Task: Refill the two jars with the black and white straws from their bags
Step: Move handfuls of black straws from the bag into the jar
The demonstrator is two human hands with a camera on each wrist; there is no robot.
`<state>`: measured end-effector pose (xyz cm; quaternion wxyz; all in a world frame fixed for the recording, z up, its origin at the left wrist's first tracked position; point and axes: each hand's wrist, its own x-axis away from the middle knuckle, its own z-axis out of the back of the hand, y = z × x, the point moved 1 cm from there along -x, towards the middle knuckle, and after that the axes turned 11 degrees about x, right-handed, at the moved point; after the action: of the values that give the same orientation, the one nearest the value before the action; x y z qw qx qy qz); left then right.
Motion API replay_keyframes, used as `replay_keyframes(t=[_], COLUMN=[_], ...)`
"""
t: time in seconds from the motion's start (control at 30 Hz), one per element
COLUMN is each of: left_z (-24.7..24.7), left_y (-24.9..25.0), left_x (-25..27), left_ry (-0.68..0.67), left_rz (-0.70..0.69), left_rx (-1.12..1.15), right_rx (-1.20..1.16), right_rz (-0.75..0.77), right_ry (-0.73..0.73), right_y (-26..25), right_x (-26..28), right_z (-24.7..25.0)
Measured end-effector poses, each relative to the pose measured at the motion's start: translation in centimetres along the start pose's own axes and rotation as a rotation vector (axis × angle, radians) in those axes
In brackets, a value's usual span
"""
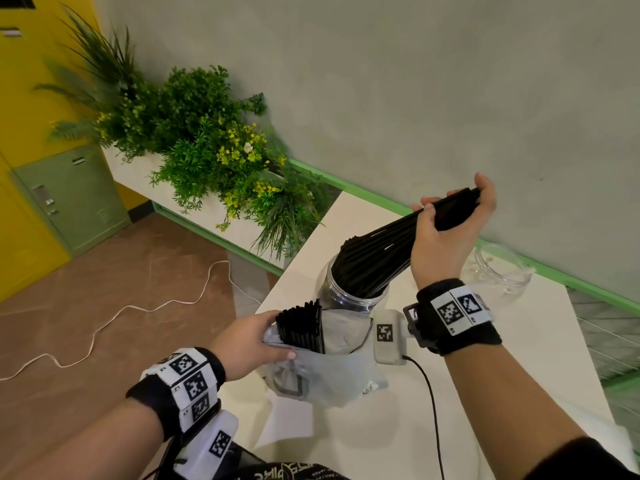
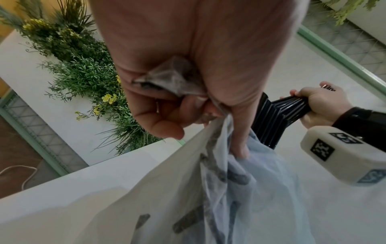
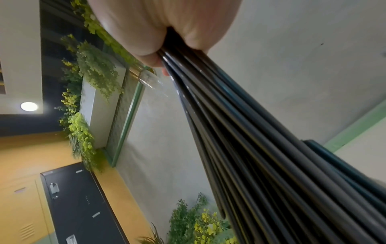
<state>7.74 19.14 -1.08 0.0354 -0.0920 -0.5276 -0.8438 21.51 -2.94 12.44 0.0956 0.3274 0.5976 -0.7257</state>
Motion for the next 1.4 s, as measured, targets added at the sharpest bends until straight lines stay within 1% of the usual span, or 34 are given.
replay_keyframes(t=[0.07,0.17,0.33,0.4,0.57,0.67,0.8,0.87,0.93,1.0,1.13,1.2,1.3,1.37,1.4], left_z=[0.0,0.1,0.3,0.4,0.5,0.5,0.6,0.6,0.6,0.6,0.6,0.6,0.6,0.6,0.6], left_y=[0.2,0.3,0.3,0.3,0.2,0.2,-0.1,-0.3,-0.4,-0.4,-0.6,-0.8,-1.1,-1.1,-1.0], left_x=[0.2,0.3,0.1,0.1,0.1,0.2,0.2,0.2,0.2,0.1,0.0,0.0,0.0,0.0,0.1], left_ry=[-0.002,-0.008,-0.002,0.005,0.007,0.008,0.005,0.007,0.006,0.002,-0.005,-0.006,-0.011,-0.015,-0.015], left_rz=[0.002,0.004,-0.01,-0.007,-0.007,-0.014,0.003,0.01,0.017,0.023,0.041,0.051,0.072,0.076,0.074], left_rx=[0.001,0.001,-0.012,-0.013,-0.029,-0.029,-0.017,-0.016,-0.014,-0.012,-0.018,-0.016,-0.025,-0.027,-0.028], right_rx=[-0.003,0.024,0.068,0.067,0.113,0.126,0.222,0.278,0.306,0.364,0.547,0.558,0.596,0.633,0.633], right_rz=[0.042,0.116,0.134,0.141,0.023,-0.087,-0.099,-0.115,-0.118,-0.089,0.074,0.188,0.343,0.395,0.39], right_ry=[-0.016,-0.09,-0.18,-0.239,-0.565,-0.682,-0.815,-0.794,-0.714,-0.665,-0.651,-0.623,-0.533,-0.516,-0.523], right_y=[0.2,0.5,1.9,2.5,4.6,5.8,7.1,7.2,7.3,7.4,8.5,8.8,9.6,10.1,10.3], right_x=[0.1,1.2,2.5,2.8,3.2,2.9,2.0,1.6,1.5,1.7,2.2,2.4,2.8,3.3,3.6], right_z=[0.1,-0.4,-1.4,-1.7,-1.6,-1.2,-0.4,0.1,0.5,0.9,1.6,1.8,1.9,1.9,1.9])
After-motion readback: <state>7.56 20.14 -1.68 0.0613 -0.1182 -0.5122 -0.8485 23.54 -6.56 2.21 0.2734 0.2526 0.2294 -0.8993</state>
